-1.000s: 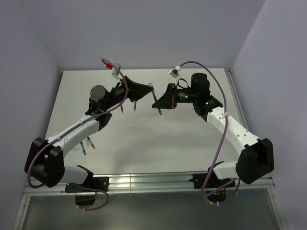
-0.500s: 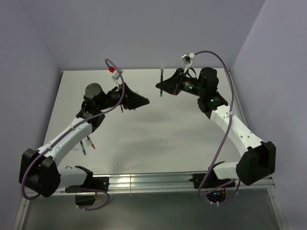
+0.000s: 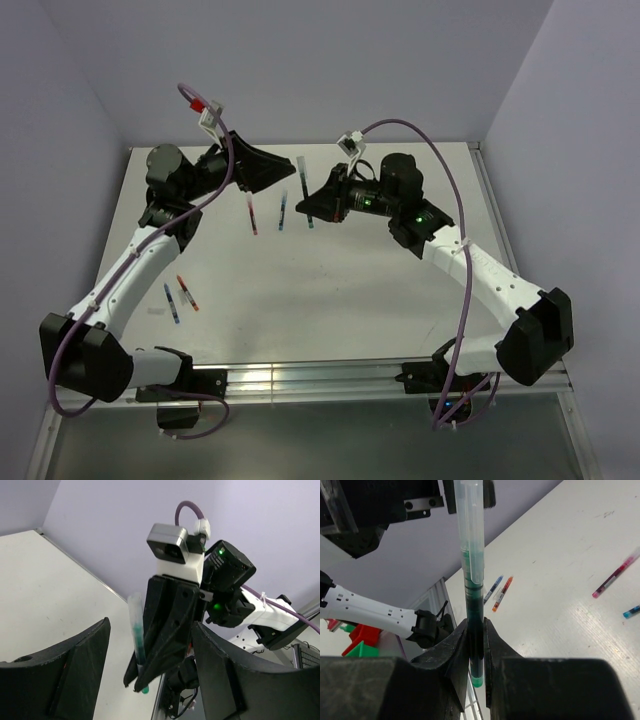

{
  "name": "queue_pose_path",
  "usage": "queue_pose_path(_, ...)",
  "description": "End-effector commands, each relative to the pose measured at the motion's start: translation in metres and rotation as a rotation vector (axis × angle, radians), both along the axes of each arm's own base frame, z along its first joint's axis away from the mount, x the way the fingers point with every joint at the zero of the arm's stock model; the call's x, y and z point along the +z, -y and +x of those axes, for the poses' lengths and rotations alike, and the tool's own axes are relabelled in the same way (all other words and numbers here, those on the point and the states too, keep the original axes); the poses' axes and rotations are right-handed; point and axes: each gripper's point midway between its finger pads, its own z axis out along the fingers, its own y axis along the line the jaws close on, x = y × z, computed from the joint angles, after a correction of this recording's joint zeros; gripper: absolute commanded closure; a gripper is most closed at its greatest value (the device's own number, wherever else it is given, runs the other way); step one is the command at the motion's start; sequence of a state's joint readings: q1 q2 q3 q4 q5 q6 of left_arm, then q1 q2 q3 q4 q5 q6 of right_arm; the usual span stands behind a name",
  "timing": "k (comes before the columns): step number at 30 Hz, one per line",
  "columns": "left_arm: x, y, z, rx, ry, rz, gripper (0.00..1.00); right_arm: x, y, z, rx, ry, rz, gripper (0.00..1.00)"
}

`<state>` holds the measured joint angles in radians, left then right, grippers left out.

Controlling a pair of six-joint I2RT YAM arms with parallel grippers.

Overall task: Insert the pens into the pen caps
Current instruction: Press the pen cap onto the pen.

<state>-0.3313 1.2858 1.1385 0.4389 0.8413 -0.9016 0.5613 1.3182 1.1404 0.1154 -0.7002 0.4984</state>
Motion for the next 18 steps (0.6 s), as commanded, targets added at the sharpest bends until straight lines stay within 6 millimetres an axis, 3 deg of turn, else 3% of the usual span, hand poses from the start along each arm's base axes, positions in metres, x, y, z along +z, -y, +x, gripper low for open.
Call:
queue_pose_path(1, 0.017, 0.0, 0.005, -0.004, 0.077, -0.011, 0.3, 0.024, -0.004, 0.0, 0.01, 0.08, 0.016, 1.0)
queue_pose_path(12, 0.013, 0.008, 0.008, -0.073, 0.058, -0.038, 0.34, 0.021, -0.021, -0.008, 0.061, 0.065, 0.007, 1.0)
queue_pose_path(18, 0.01, 0.012, 0.003, -0.105, 0.046, -0.044, 0.44, 0.018, -0.029, -0.006, 0.072, 0.052, 0.004, 1.0)
